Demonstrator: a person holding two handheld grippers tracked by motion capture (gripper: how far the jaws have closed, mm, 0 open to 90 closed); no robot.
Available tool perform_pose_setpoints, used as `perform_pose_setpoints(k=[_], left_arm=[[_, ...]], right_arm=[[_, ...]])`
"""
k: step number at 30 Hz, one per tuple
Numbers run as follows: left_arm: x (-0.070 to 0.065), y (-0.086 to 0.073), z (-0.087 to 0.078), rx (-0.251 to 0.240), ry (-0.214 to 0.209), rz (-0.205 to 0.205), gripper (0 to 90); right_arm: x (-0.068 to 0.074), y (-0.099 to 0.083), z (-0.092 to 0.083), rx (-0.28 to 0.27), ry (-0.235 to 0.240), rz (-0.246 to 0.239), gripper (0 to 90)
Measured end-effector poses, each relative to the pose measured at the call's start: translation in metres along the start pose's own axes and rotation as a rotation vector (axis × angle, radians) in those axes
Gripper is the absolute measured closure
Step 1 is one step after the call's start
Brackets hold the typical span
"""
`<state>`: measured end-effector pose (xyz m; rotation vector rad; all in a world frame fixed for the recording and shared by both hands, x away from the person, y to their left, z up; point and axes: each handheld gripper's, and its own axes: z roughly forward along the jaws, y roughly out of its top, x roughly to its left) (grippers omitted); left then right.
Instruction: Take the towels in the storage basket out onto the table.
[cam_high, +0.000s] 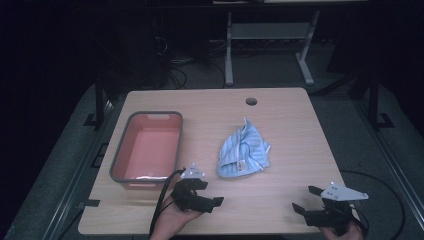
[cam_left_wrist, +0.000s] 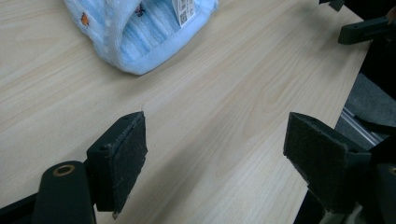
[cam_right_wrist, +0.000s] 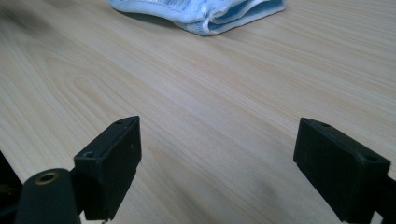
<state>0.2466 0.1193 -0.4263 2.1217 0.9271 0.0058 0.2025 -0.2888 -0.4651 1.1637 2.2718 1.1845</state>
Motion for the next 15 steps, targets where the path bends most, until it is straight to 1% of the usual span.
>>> perform_pose_setpoints(k=[3,4,6,9,11,12,13,15], left_arm=[[-0.002,-0.004,-0.002,-0.001,0.010,0.008,21.4],[-0.002,-0.006,-0.003,0.006,0.017,0.018,21.4],[-0.003,-0.009,-0.003,-0.001,0.025,0.022,21.4],[-0.003,-0.016,-0.005,-0.010,0.022,0.015,21.4],[-0.003,-0.020,-0.004,-0.011,0.002,0.002,21.6],[-0.002,-0.021,-0.004,0.001,-0.002,0.012,21.6],[-0.003,-0.022,-0.003,-0.004,-0.002,0.002,21.7],[-0.004,-0.023,-0.003,-0.008,0.000,0.026,22.0]], right_arm=[[0.001,0.000,0.000,0.000,-0.001,0.001,14.5],[0.001,0.000,0.000,-0.002,-0.001,-0.001,14.5],[0.001,0.000,0.000,-0.002,-0.002,-0.001,14.5],[0.002,0.000,0.000,-0.008,-0.004,-0.004,14.5],[0.004,0.000,-0.001,-0.019,-0.002,0.001,14.5],[0.005,0.000,-0.001,-0.019,0.001,0.003,14.5],[0.006,0.000,-0.001,-0.017,0.002,-0.001,14.5],[0.008,0.000,0.000,-0.019,0.006,-0.012,14.5]])
